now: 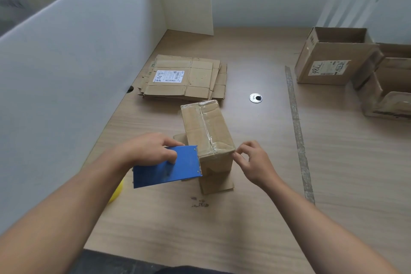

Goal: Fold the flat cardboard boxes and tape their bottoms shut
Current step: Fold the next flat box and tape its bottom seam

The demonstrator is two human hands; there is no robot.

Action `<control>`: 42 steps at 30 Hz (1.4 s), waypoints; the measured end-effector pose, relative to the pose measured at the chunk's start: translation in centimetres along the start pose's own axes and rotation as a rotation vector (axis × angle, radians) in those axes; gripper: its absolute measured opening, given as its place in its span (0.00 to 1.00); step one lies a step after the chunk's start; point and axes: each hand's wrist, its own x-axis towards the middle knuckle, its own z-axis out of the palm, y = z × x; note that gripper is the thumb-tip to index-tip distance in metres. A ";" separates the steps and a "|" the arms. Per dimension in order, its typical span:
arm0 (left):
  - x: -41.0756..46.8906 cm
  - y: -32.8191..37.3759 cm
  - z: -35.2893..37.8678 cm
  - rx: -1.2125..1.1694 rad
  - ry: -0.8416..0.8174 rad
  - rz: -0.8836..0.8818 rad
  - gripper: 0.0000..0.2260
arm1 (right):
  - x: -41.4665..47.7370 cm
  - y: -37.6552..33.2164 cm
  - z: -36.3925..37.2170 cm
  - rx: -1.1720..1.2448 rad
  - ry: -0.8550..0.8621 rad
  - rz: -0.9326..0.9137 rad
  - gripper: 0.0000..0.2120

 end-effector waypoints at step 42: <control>-1.4 -5.4 1.1 -0.025 0.169 0.152 0.27 | 6.0 -3.8 1.3 -0.823 -0.350 -0.605 0.28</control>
